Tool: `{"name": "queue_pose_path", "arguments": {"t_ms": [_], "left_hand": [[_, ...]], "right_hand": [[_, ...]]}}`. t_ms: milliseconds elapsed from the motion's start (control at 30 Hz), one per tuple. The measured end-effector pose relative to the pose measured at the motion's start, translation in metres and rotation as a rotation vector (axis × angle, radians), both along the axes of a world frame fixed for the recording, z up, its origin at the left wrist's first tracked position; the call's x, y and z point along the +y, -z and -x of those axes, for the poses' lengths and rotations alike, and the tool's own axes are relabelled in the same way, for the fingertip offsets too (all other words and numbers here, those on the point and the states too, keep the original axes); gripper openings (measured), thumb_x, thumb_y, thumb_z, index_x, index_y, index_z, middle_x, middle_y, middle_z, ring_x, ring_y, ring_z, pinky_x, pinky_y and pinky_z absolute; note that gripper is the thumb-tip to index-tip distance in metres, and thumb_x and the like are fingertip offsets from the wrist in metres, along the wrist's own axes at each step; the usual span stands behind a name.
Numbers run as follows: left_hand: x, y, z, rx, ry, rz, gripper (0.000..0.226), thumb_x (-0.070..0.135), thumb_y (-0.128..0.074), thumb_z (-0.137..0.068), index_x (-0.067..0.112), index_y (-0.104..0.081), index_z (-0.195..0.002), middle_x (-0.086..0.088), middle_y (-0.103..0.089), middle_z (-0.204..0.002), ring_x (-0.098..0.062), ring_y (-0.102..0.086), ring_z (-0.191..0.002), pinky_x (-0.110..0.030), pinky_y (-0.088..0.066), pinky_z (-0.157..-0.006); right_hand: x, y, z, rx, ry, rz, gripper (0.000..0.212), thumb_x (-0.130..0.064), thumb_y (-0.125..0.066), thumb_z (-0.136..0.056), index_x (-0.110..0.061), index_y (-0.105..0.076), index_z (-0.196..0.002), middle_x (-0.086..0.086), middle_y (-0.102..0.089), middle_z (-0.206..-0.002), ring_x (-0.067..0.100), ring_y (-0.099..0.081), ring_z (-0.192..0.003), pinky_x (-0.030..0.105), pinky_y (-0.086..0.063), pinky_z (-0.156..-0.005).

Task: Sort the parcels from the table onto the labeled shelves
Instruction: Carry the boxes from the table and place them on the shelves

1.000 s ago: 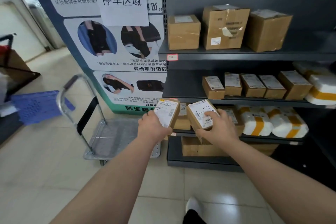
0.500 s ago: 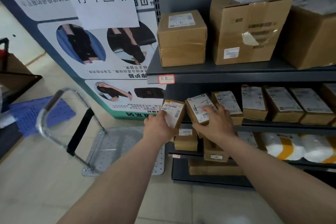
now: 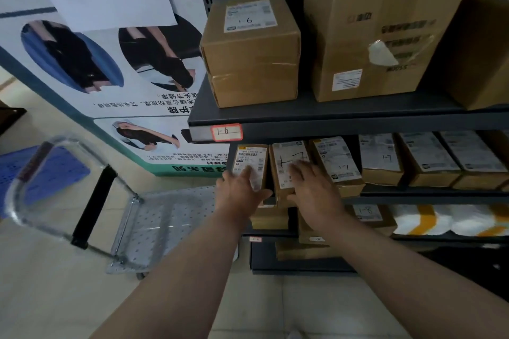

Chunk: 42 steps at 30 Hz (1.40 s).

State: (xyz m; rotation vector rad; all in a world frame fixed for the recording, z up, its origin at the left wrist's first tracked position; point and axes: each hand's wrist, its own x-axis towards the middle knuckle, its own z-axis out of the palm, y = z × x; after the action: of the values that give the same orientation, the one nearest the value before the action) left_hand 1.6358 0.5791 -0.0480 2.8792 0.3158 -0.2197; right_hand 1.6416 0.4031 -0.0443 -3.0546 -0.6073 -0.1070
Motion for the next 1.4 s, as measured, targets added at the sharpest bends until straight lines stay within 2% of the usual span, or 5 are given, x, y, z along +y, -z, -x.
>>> {"name": "queue_pose_path", "arguments": {"t_ms": [267, 467, 667, 1067, 1400], "left_hand": [[0.006, 0.002, -0.011, 0.030, -0.015, 0.076, 0.078, 0.070, -0.059, -0.077, 0.035, -0.031, -0.141, -0.018, -0.039, -0.134, -0.038, -0.040, -0.121, -0.045, -0.042, -0.095], [0.015, -0.005, 0.007, -0.051, -0.001, 0.218, 0.086, 0.065, -0.055, -0.085, 0.034, -0.012, -0.153, -0.011, -0.014, -0.157, -0.041, -0.020, -0.138, -0.051, -0.028, -0.109], [0.026, -0.026, 0.027, -0.032, 0.121, 0.174, 0.078, 0.061, -0.051, -0.089, 0.033, -0.015, -0.153, -0.013, -0.014, -0.159, -0.039, -0.012, -0.144, -0.053, -0.024, -0.113], [0.007, -0.037, 0.131, 0.155, 0.730, 0.120, 0.045, 0.034, -0.056, -0.094, 0.018, -0.053, -0.136, -0.007, -0.054, -0.137, -0.024, -0.048, -0.124, -0.032, -0.042, -0.102], [-0.099, -0.055, 0.266, 0.268, 1.192, 0.113, 0.050, 0.032, -0.062, -0.092, 0.024, -0.049, -0.140, -0.005, -0.049, -0.141, -0.023, -0.049, -0.125, -0.033, -0.043, -0.102]], "right_hand": [[0.006, 0.003, -0.010, 0.025, 0.019, 0.037, 0.069, -0.034, -0.050, -0.096, -0.008, -0.016, -0.150, 0.011, -0.019, -0.156, 0.027, -0.017, -0.143, 0.040, -0.023, -0.115], [0.001, -0.007, 0.005, 0.031, 0.026, -0.006, 0.083, -0.038, -0.055, -0.093, -0.008, -0.006, -0.152, 0.011, -0.005, -0.160, 0.025, -0.002, -0.147, 0.042, -0.008, -0.120], [-0.005, -0.012, 0.052, 0.057, 0.117, -0.032, 0.076, -0.035, -0.052, -0.094, -0.016, -0.007, -0.152, 0.006, 0.001, -0.160, 0.024, 0.002, -0.147, 0.040, -0.001, -0.117], [-0.003, -0.006, 0.251, 0.169, 0.526, -0.016, 0.055, -0.028, -0.044, -0.096, -0.020, -0.024, -0.147, 0.004, -0.016, -0.158, 0.022, -0.014, -0.145, 0.042, -0.020, -0.115], [-0.059, -0.008, 0.447, 0.315, 0.908, -0.089, 0.046, -0.031, -0.046, -0.097, -0.018, -0.036, -0.141, 0.006, -0.033, -0.148, 0.026, -0.032, -0.135, 0.040, -0.029, -0.107]]}}
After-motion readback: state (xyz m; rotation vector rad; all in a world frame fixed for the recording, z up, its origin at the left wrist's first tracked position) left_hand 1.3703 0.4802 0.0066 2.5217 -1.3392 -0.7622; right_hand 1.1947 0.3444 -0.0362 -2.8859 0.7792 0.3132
